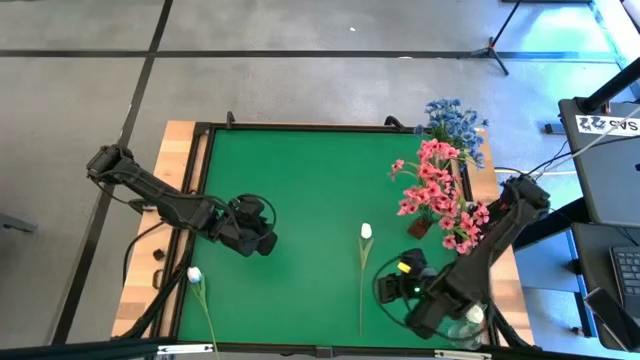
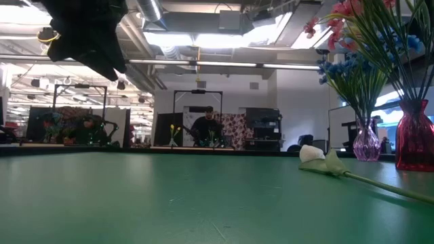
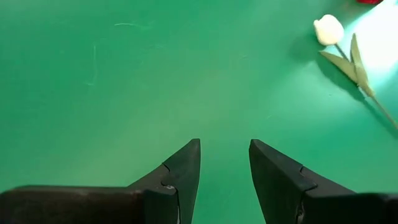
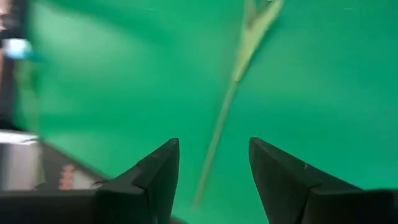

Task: Sort flowers into vase by color
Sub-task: Put the top white flower into the transparent vase

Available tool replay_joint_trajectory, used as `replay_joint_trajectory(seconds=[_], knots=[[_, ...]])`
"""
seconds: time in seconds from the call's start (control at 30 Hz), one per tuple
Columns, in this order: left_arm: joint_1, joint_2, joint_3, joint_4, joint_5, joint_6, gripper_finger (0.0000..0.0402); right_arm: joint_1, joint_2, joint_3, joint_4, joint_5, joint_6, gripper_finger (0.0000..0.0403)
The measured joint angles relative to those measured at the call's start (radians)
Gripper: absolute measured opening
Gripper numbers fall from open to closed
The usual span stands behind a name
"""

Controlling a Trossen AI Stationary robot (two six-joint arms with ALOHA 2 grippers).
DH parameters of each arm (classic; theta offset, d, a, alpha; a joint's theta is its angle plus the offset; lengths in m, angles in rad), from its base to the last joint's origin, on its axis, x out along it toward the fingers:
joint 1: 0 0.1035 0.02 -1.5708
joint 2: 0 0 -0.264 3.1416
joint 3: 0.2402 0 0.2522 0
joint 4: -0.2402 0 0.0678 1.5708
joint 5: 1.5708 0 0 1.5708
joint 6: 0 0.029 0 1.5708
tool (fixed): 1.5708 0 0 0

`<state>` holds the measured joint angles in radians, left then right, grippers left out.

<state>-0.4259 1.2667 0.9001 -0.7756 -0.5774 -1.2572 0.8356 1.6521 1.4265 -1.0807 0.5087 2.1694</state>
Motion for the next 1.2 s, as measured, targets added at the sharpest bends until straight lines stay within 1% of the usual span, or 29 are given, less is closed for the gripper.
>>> replay_joint_trajectory(seconds=[0.07, 0.27, 0.33, 0.5, 0.6, 0.8, 1.0, 1.1, 1.2], knots=[[0.000, 0.000, 0.000, 0.017, 0.000, 0.000, 0.0134, -0.013, 0.033, 0.000, -0.005, -0.026, 0.000, 0.0195], [0.000, 0.000, 0.000, 0.031, 0.008, -0.019, 0.0134, -0.032, 0.122, 0.000, 0.012, -0.021, -0.001, 0.0195], [0.000, 0.000, 0.000, 0.031, 0.012, -0.025, 0.0134, -0.031, 0.148, 0.000, 0.009, -0.005, -0.001, 0.0195], [-0.003, 0.000, 0.000, 0.031, 0.013, -0.045, 0.0134, -0.025, 0.214, 0.000, 0.023, 0.074, -0.004, 0.0195], [-0.003, 0.000, 0.000, 0.031, 0.013, -0.050, 0.0134, -0.043, 0.260, -0.015, 0.040, 0.085, -0.011, 0.0195], [-0.002, 0.001, 0.000, 0.030, 0.014, -0.051, 0.0134, -0.106, 0.310, -0.077, 0.152, 0.094, -0.012, 0.0195], [-0.002, 0.001, 0.000, 0.030, 0.015, -0.072, 0.0134, -0.201, 0.319, -0.118, 0.175, 0.082, -0.031, 0.0195], [-0.002, 0.001, 0.000, 0.030, 0.015, -0.076, 0.0134, -0.243, 0.319, -0.140, 0.186, 0.032, -0.049, 0.0195], [-0.002, 0.001, 0.000, 0.030, 0.015, -0.076, 0.0134, -0.275, 0.319, -0.170, 0.248, -0.012, -0.099, 0.0188]])
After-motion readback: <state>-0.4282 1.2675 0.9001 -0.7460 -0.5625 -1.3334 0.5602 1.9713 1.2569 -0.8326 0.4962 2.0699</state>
